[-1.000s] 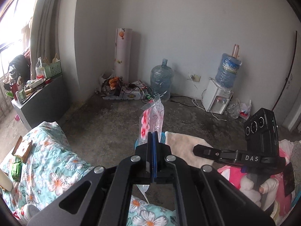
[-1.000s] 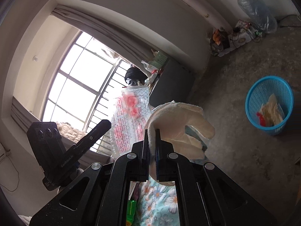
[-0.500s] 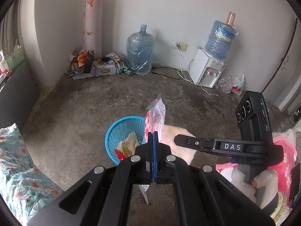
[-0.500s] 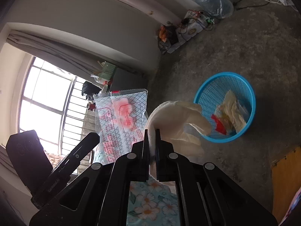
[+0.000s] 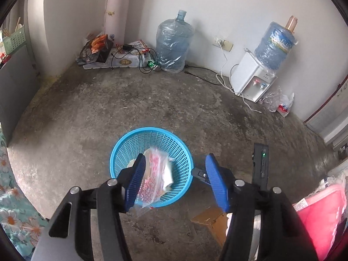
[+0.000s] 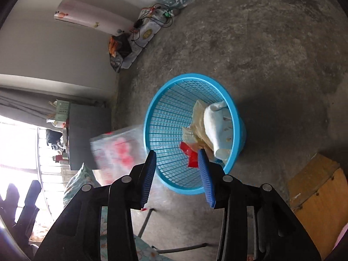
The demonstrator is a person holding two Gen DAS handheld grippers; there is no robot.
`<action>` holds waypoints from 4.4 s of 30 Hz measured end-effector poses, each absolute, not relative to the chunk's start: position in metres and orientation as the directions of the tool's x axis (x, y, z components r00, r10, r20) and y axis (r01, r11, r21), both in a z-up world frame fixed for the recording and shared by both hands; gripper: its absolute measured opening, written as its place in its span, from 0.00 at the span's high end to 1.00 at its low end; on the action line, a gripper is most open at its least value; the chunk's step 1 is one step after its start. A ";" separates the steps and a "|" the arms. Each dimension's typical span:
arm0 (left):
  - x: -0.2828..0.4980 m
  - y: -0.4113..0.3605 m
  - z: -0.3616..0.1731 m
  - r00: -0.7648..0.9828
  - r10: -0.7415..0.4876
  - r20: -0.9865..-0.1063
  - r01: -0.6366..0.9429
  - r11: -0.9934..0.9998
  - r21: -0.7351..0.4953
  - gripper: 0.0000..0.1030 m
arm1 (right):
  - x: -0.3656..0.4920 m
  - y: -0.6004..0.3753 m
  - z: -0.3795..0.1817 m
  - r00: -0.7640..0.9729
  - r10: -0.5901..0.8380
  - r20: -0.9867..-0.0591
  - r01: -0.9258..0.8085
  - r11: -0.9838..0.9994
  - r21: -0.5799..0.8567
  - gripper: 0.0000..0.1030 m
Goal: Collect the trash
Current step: 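Open both tools to drop the glove and plastic bag into the wastebasket, then move both tools back toward the bed, then grasp the white CABLE box with the left tool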
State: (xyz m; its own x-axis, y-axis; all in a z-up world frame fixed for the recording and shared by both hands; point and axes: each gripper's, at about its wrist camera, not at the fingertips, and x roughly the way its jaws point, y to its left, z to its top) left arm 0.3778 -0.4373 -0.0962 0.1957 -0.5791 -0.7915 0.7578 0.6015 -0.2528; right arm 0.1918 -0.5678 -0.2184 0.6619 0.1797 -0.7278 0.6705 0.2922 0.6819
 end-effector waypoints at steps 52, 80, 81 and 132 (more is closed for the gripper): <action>0.108 0.216 0.047 0.815 -0.138 -0.563 -0.071 0.940 -0.332 0.14 | 0.146 -0.190 0.059 0.652 0.493 -0.575 -0.178 0.838 0.516 0.09; 0.149 0.180 -0.006 0.700 -0.436 -0.565 0.106 0.847 -0.522 0.14 | 0.227 -0.074 0.043 0.404 0.661 -0.632 -0.300 0.748 0.591 0.32; 0.151 0.179 -0.009 0.693 -0.445 -0.567 0.104 0.840 -0.532 0.14 | 0.232 -0.075 0.040 0.391 0.678 -0.623 -0.287 0.733 0.617 0.33; 0.183 0.221 -0.075 0.601 -0.595 -0.533 -0.236 0.505 -0.830 0.53 | 0.237 -0.015 0.026 0.162 0.585 -0.795 -0.708 0.630 0.319 0.56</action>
